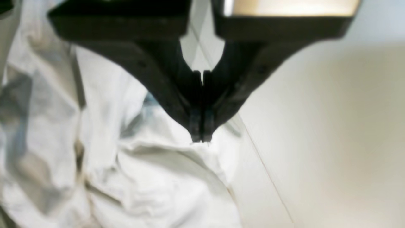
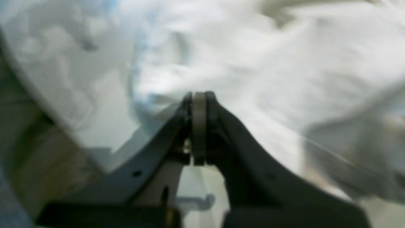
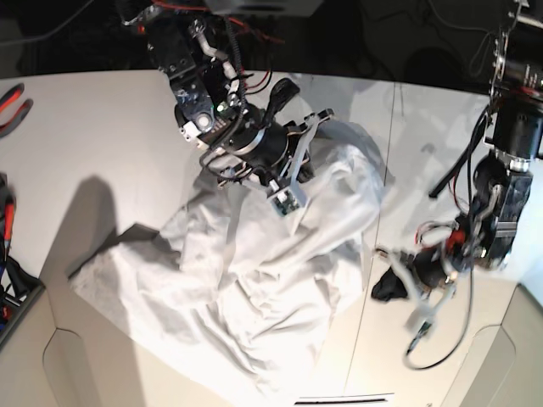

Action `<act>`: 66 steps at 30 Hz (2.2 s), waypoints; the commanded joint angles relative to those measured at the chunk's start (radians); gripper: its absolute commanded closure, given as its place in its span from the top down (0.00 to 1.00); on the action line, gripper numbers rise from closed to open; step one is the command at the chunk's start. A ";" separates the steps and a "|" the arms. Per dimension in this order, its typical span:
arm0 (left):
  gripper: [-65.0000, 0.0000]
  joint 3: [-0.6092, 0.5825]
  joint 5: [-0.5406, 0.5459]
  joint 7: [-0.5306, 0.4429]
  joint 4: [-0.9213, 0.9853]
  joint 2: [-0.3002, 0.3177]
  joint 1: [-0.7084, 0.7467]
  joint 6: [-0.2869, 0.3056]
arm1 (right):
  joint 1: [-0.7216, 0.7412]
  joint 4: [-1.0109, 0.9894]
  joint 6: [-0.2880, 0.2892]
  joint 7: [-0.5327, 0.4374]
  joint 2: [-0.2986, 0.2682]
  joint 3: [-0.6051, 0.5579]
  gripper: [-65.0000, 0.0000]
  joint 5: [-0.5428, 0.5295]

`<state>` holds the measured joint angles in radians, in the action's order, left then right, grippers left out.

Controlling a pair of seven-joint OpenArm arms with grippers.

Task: Layout the t-shirt on the table in an organized manner, then fold the t-shirt properly
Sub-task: 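Lift the shirt with the right gripper and drag it across the table, then grasp the shirt edge with the left gripper and pull it outward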

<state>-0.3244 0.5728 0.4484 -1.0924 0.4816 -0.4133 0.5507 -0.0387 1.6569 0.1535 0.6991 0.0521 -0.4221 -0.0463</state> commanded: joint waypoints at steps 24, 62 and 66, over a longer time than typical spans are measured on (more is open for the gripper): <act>0.00 -0.731 -0.466 -0.305 0.745 -0.357 -0.456 -0.195 | -0.163 0.011 -0.157 -0.165 0.048 -0.001 0.00 0.168; 0.00 -0.705 0.332 0.412 0.375 0.184 -0.317 0.006 | 0.479 -0.651 -0.043 -0.136 -0.135 0.430 0.00 0.027; 0.00 -0.533 0.448 0.393 0.283 0.172 -0.283 0.145 | 0.447 -0.565 0.154 -0.065 -0.108 0.440 0.00 -0.134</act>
<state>-0.8669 1.0035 0.8627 -0.7952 0.6399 -0.6533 0.6807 0.3809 1.0737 0.3000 0.6579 -0.0643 0.0193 -0.1680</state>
